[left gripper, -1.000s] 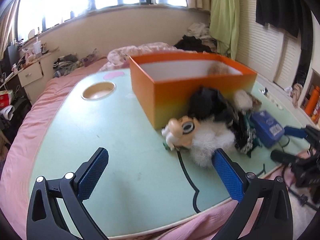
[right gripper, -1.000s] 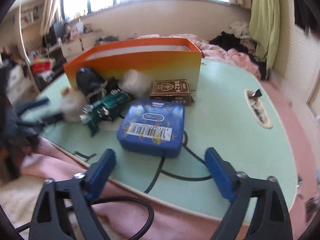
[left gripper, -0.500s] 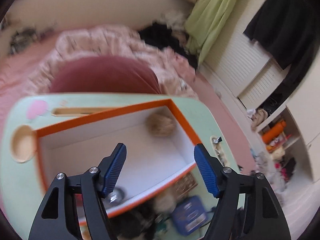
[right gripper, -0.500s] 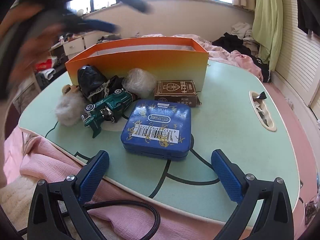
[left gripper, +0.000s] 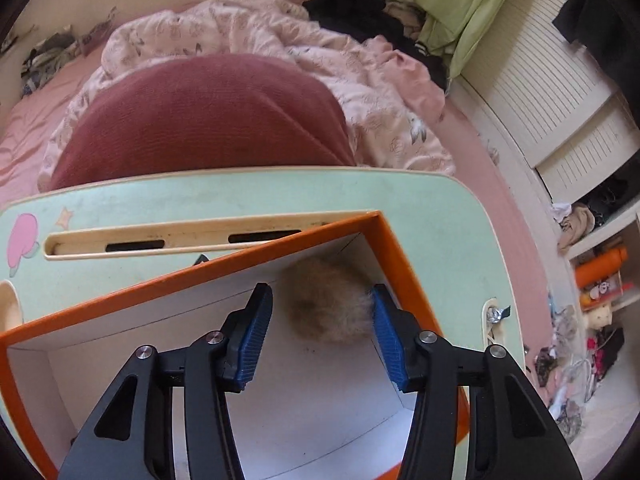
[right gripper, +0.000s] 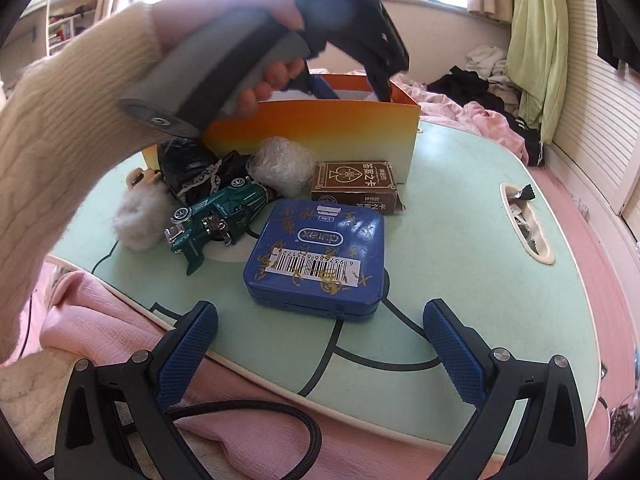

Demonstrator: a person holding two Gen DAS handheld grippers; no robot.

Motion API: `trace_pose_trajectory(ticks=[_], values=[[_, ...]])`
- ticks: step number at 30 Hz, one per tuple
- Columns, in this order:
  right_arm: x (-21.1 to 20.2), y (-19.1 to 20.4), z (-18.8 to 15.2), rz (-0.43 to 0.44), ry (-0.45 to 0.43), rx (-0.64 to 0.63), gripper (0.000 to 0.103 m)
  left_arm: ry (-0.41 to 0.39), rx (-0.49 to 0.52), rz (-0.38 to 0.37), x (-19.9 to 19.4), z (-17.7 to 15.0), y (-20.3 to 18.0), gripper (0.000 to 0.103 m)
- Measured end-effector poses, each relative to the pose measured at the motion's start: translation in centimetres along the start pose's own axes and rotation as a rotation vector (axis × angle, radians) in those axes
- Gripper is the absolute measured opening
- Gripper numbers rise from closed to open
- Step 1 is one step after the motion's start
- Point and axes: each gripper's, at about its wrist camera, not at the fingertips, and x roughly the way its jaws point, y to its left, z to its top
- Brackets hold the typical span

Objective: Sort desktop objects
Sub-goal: 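Reach into the orange box and grasp the brown fluffy ball with the left gripper, then lift the brown fluffy ball out and drop it onto the pile of items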

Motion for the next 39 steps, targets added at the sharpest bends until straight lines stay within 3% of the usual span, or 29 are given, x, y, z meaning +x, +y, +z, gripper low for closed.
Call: trace_pose_trajectory(ticks=[1, 4, 7, 14, 21, 24, 27, 29, 34, 37, 39], values=[[0.0, 0.0, 0.0, 0.001, 0.000, 0.000, 0.103, 0.010, -0.006, -0.004, 0.1, 0.1, 0.2, 0.039], [0.0, 0.1, 0.0, 0.002, -0.001, -0.001, 0.103, -0.004, 0.034, -0.012, -0.2, -0.1, 0.4, 0.037], [0.0, 0.1, 0.0, 0.001, -0.001, -0.001, 0.103, -0.025, 0.039, -0.059, -1.7, -0.7, 1.2, 0.013], [0.0, 0.0, 0.0, 0.001, -0.001, -0.001, 0.103, -0.216, 0.043, -0.260, -11.2, -4.5, 4.1, 0.013], [-0.1, 0.1, 0.0, 0.000, 0.000, -0.002, 0.103, -0.333, 0.069, -0.355, -17.0, -8.9, 5.5, 0.013], [-0.1, 0.2, 0.0, -0.001, 0.000, -0.003, 0.103, -0.303, 0.078, -0.375, -16.6, -11.6, 6.2, 0.013], [-0.1, 0.2, 0.0, -0.001, 0.000, -0.002, 0.103, -0.201, 0.089, -0.394, -13.5, -14.0, 6.7, 0.013], [-0.1, 0.2, 0.0, -0.001, 0.000, -0.003, 0.103, -0.160, 0.081, -0.364, -11.5, -14.6, 6.9, 0.013], [-0.1, 0.3, 0.0, -0.002, 0.000, -0.002, 0.103, -0.201, 0.002, -0.354, -9.7, -12.8, 8.8, 0.014], [-0.1, 0.3, 0.0, -0.003, 0.000, -0.002, 0.103, -0.249, 0.022, -0.285, -9.5, -12.2, 8.6, 0.014], [-0.1, 0.3, 0.0, -0.003, 0.000, -0.002, 0.103, -0.266, 0.026, -0.279, -9.4, -12.1, 8.6, 0.014]])
